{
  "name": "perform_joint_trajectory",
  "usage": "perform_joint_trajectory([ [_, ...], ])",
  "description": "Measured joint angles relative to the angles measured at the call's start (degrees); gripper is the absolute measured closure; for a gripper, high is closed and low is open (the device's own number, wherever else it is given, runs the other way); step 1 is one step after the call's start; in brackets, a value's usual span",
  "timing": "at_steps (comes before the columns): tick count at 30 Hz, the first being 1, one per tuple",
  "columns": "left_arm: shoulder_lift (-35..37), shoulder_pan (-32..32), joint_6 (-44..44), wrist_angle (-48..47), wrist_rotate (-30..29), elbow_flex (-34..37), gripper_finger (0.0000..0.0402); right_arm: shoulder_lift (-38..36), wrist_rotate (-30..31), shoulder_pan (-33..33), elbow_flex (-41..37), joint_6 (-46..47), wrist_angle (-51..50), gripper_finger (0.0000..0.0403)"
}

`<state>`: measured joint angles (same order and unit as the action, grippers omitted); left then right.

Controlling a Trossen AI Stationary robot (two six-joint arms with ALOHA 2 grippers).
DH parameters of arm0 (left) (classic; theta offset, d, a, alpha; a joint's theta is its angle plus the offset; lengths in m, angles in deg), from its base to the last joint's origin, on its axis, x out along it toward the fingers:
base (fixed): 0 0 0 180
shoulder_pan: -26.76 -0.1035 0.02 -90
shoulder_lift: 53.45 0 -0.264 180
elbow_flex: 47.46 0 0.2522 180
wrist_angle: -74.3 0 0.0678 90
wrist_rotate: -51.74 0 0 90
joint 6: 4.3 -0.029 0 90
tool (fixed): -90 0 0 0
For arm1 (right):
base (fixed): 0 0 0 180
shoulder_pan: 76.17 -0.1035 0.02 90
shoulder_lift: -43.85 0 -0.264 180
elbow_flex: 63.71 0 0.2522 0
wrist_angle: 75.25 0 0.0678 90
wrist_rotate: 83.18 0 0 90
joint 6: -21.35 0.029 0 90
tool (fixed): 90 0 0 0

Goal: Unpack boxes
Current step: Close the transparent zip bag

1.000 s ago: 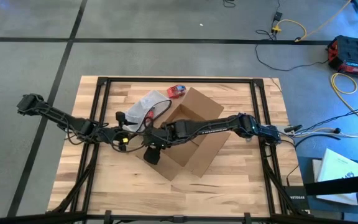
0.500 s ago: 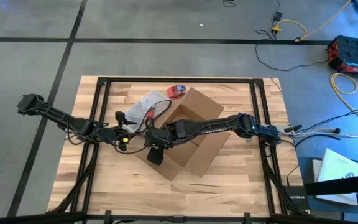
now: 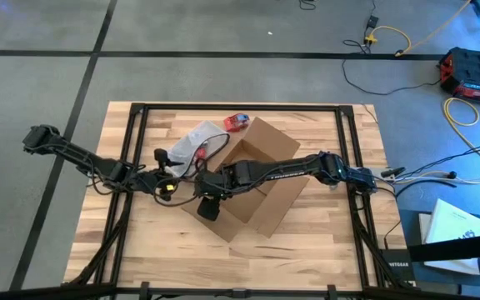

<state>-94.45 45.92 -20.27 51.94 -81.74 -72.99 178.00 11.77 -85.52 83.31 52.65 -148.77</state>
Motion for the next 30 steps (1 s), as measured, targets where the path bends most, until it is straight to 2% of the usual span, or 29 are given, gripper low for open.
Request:
perform_joint_trajectory([
  [5, 0.0, 0.3, 1.6, 0.1, -0.4, -0.1, 0.0164, 0.0, 0.0, 0.0, 0.0, 0.3, 0.0, 0.0146],
  [10, 0.0, 3.0, 7.6, -2.0, -0.7, -0.2, 0.0165, 0.0, 0.4, 0.0, 0.0, 0.4, 0.0, 0.0146],
  [14, 0.0, 4.3, 7.8, -1.3, -4.1, -0.2, 0.0165, 0.0, 0.4, 0.0, 0.0, 0.4, 0.0, 0.0146],
  [21, 0.0, 4.2, 8.5, -1.4, -4.6, -0.2, 0.0172, 0.0, 0.5, 0.0, 0.0, 0.7, 0.0, 0.0146],
  [30, 0.0, 4.2, 10.5, -2.6, -1.1, -0.2, 0.0323, 0.0, 0.5, 0.0, 0.0, 1.7, 0.0, 0.0146],
])
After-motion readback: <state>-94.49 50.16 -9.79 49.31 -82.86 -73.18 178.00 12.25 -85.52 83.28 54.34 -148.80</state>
